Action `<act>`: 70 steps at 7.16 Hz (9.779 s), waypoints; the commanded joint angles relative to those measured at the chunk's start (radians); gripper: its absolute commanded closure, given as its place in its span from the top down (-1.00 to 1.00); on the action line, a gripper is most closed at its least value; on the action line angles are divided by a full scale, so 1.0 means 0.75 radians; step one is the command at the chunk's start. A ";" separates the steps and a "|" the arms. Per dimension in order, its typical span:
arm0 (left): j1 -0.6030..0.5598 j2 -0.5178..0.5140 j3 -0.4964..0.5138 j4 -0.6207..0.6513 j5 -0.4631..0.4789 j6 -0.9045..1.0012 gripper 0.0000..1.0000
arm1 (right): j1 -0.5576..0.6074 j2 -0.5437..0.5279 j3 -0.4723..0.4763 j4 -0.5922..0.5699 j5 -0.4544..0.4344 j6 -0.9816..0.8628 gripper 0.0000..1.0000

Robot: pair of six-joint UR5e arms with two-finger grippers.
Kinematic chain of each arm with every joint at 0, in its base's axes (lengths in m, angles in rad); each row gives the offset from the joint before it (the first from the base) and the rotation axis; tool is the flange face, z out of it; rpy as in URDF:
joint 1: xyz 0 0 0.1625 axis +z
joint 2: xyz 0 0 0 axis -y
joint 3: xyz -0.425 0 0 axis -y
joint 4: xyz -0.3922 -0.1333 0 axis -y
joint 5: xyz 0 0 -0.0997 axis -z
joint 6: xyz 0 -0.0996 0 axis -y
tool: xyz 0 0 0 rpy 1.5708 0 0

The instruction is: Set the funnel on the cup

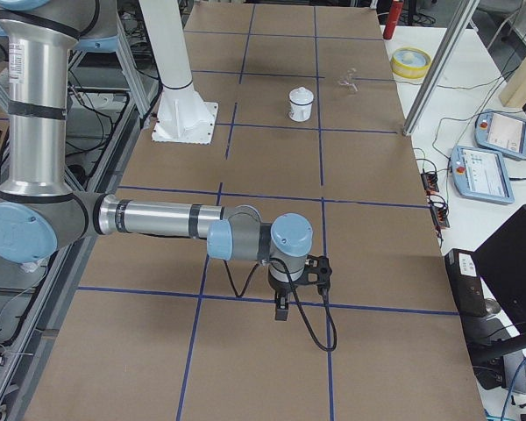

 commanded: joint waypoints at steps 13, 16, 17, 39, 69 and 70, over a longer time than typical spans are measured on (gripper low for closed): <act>0.608 -0.604 -0.237 -0.146 0.166 -1.163 1.00 | 0.000 0.000 0.000 0.000 0.000 0.000 1.00; 0.940 -0.950 -0.207 0.154 0.292 -1.703 1.00 | 0.000 0.000 0.000 0.000 0.000 0.000 1.00; 0.998 -1.058 -0.124 0.212 0.299 -1.811 1.00 | 0.000 0.000 0.000 0.000 0.000 0.000 1.00; 1.223 -1.057 0.070 0.084 0.560 -1.908 0.58 | 0.000 0.000 0.000 0.000 0.000 0.000 1.00; 1.528 -0.620 -0.339 0.012 0.722 -2.033 1.00 | 0.000 0.000 0.000 0.000 0.000 0.000 1.00; 1.491 -0.616 -0.416 0.018 0.720 -2.025 1.00 | 0.000 0.000 0.000 0.000 0.000 0.000 1.00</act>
